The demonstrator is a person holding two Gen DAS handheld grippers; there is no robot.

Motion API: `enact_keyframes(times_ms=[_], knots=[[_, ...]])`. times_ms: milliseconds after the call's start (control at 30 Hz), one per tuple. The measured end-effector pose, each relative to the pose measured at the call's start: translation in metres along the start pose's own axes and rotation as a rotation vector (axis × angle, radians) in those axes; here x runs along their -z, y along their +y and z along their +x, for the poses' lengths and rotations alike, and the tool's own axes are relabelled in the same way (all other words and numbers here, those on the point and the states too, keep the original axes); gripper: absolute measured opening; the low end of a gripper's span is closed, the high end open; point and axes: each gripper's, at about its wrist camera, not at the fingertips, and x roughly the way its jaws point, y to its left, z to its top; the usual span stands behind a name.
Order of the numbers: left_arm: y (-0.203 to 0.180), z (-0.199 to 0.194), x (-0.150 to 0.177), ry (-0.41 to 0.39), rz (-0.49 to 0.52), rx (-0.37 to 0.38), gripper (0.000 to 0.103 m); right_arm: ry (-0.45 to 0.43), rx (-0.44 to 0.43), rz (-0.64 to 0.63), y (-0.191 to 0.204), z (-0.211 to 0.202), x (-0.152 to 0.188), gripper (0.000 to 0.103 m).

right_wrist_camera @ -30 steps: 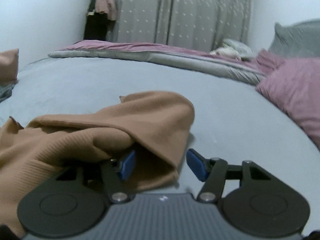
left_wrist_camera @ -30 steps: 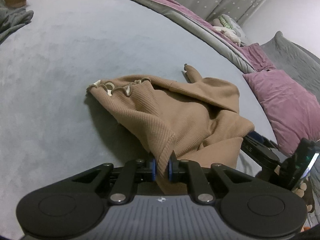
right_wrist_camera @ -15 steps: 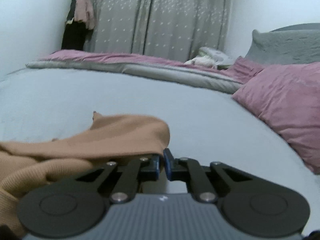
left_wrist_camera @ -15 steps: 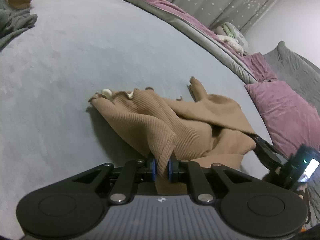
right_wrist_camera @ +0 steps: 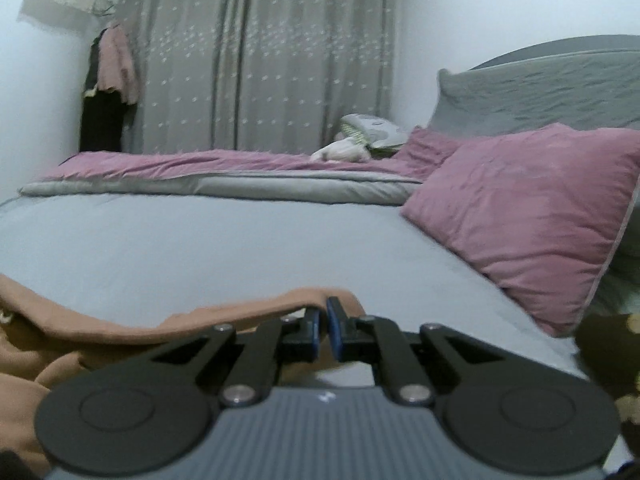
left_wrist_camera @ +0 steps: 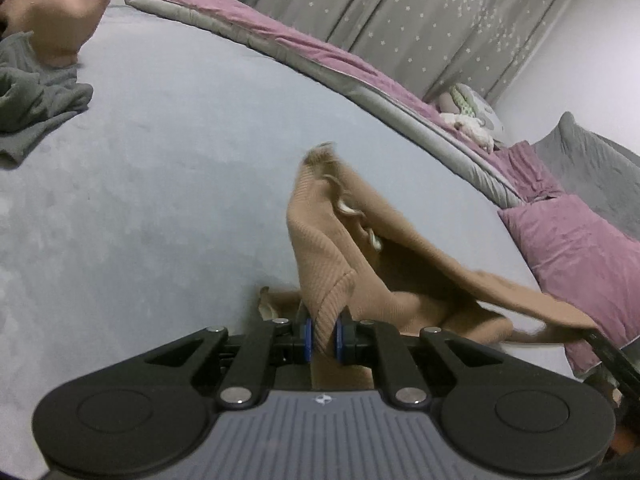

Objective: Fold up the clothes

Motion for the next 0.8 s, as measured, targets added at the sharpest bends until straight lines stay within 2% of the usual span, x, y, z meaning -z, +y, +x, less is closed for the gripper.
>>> enact_keyframes(times_ms=[267,400,633,800], knots=[[-0.007,-0.003,-0.008,-0.065,0.021,-0.017,0.010,-0.005,0.060,0.118,-0.045,-0.011,-0.004,0.006],[-0.010,-0.001,-0.011,-0.089,0.040,-0.035,0.010,0.010,0.073,0.176,-0.063,-0.001,0.003,0.006],[-0.020,0.012,-0.010,-0.107,0.068,-0.056,0.010,0.049,0.056,0.241,-0.087,0.021,0.016,0.006],[-0.029,0.017,-0.006,-0.132,0.109,-0.077,0.010,0.038,0.031,0.284,-0.105,0.025,0.017,0.006]])
